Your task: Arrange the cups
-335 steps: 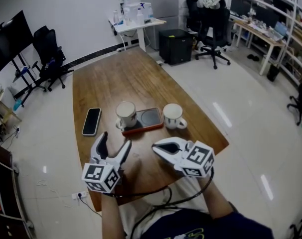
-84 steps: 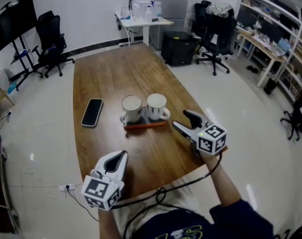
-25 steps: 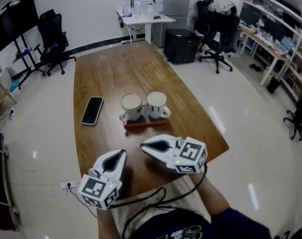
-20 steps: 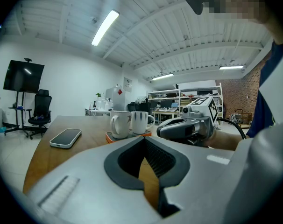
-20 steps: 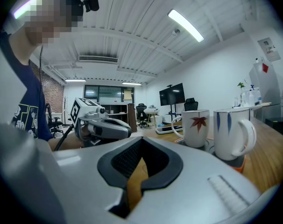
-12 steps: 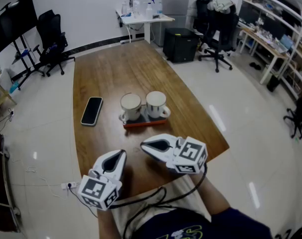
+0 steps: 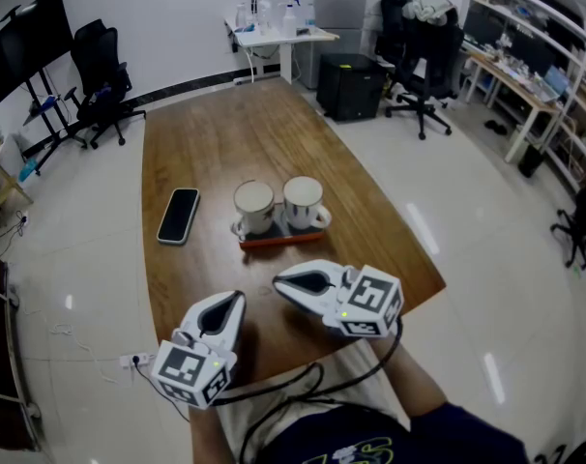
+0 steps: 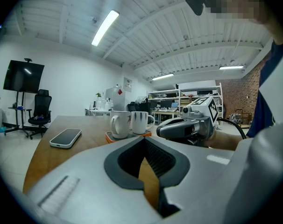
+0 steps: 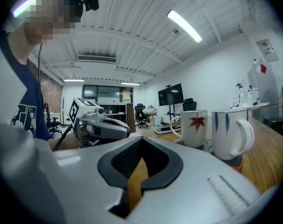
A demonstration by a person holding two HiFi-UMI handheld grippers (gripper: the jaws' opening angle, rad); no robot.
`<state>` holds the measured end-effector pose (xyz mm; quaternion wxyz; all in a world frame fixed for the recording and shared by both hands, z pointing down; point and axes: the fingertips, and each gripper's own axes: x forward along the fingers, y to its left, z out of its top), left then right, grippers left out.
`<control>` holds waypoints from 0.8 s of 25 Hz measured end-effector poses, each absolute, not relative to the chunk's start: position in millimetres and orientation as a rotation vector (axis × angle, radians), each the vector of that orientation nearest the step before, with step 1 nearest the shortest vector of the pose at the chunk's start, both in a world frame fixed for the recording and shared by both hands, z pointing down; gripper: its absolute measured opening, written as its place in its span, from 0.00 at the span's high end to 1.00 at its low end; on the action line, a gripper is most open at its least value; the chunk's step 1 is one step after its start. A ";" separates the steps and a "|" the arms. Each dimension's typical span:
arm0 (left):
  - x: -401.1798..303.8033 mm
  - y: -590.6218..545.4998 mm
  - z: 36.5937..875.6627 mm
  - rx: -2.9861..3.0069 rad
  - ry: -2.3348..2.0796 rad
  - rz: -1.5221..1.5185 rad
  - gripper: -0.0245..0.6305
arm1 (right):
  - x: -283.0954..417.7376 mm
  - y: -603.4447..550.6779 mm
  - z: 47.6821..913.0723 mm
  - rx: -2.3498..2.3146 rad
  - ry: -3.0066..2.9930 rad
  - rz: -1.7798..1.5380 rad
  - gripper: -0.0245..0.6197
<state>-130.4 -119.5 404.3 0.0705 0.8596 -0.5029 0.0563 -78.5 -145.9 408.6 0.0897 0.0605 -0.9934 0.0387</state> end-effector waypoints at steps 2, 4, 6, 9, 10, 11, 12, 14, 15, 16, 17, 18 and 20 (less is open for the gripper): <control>-130.7 -119.0 404.7 2.582 -1.514 0.170 0.96 | -79.1 -145.7 407.6 0.182 -2.959 0.111 0.94; -130.7 -118.7 403.9 2.583 -1.514 0.171 0.96 | -79.2 -145.3 406.1 0.184 -2.961 0.109 0.94; -130.5 -118.6 403.6 2.583 -1.513 0.171 0.96 | -78.9 -145.1 406.3 0.182 -2.959 0.111 0.94; -129.9 -119.1 404.6 2.585 -1.512 0.172 0.96 | -77.1 -145.9 410.5 0.182 -2.948 0.114 0.94; -129.8 -119.4 404.8 2.588 -1.510 0.174 0.96 | -77.1 -146.1 410.9 0.182 -2.948 0.115 0.94; -129.8 -119.5 404.9 2.590 -1.509 0.178 0.96 | -77.5 -146.1 410.5 0.182 -2.950 0.116 0.94; -129.9 -119.5 404.8 2.589 -1.510 0.179 0.96 | -77.8 -146.0 409.9 0.182 -2.951 0.117 0.94; -130.2 -119.0 404.2 2.587 -1.511 0.179 0.96 | -78.2 -145.5 408.7 0.181 -2.953 0.118 0.94; -130.1 -118.7 403.6 2.589 -1.509 0.181 0.96 | -78.2 -145.0 408.2 0.180 -2.952 0.119 0.94; -129.9 -118.5 402.8 2.592 -1.507 0.184 0.96 | -78.2 -144.6 407.9 0.180 -2.952 0.120 0.94; -129.6 -118.5 402.1 2.594 -1.504 0.185 0.96 | -78.2 -144.5 407.8 0.180 -2.952 0.119 0.94; -129.3 -118.7 401.7 2.595 -1.503 0.186 0.96 | -78.2 -144.6 407.7 0.180 -2.953 0.118 0.94; -129.6 -119.1 402.8 2.596 -1.504 0.186 0.96 | -78.3 -145.3 407.6 0.181 -2.957 0.113 0.94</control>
